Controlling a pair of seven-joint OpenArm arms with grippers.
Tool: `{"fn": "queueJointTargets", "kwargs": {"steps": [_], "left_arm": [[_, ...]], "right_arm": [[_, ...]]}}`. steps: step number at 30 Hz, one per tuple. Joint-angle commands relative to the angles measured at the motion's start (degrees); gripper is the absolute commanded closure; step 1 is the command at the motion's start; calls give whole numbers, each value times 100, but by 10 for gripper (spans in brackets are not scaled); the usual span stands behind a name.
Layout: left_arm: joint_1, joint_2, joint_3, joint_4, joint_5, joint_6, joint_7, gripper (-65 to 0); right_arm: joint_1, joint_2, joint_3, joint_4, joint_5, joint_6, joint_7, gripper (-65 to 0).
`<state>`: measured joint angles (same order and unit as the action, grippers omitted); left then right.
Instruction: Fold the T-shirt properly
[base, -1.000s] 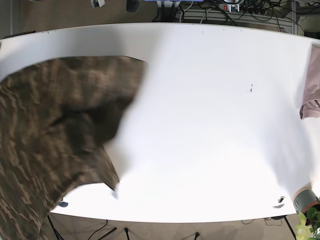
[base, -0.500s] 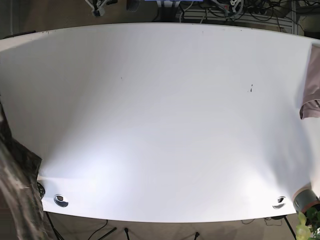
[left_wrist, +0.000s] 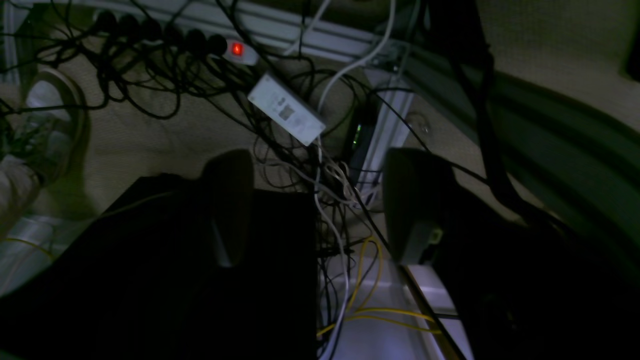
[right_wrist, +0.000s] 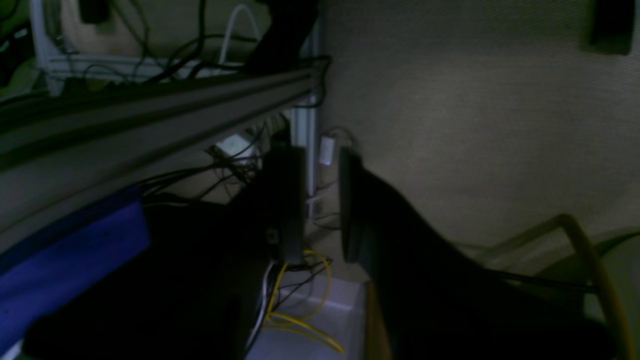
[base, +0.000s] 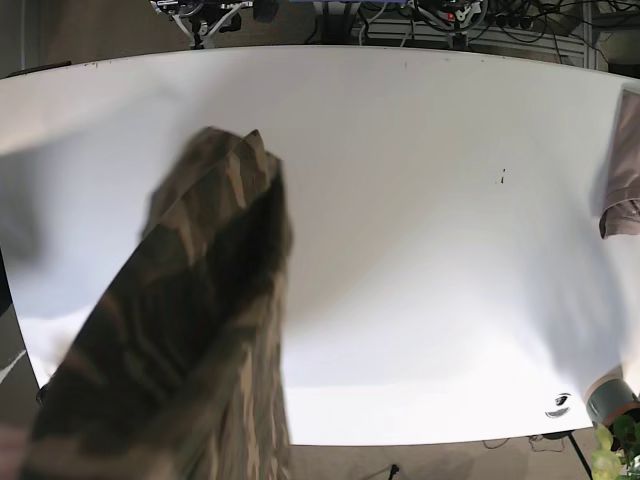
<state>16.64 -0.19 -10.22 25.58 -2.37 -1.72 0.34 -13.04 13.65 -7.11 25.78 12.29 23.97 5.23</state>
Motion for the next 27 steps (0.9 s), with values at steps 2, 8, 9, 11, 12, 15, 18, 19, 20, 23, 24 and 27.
{"fn": "queueJointTargets", "kwargs": {"steps": [2,8,9,11,12,15,18,19,20,23,24,27], "left_arm": [[63,-3,6,-5,13,0,-29,-375],[54,-3,6,22,13,0,-29,-375],[54,-3,6,22,13,0,-38,-375],[54,-3,6,22,13,0,-38,-375],[54,-12,6,22,13,0,-38,-375],[54,-100,6,31,4,0,-38,-375],[54,-109,6,31,-5,0,-38,-374],[63,-109,6,31,-13,0,-38,-374],[72,-118,6,31,-13,0,-38,-374],[81,-118,6,39,-13,0,-38,-374],[89,-118,6,39,-13,0,-38,-374],[98,-118,6,39,-13,0,-38,-374]], "right_arm": [[-37,55,13,2,50,96,35,-108],[-37,46,13,2,76,104,44,-108],[-37,46,21,11,76,104,44,-108],[-28,46,21,29,76,104,52,-108],[-11,46,21,29,76,104,52,-108],[69,46,21,29,76,104,52,-106],[77,46,21,37,76,104,52,-105],[77,55,21,37,76,104,52,-103],[86,64,21,37,76,104,52,-103],[86,90,21,37,76,104,52,-103],[86,99,21,37,76,104,52,-103],[86,99,21,37,76,104,52,-103]]}}
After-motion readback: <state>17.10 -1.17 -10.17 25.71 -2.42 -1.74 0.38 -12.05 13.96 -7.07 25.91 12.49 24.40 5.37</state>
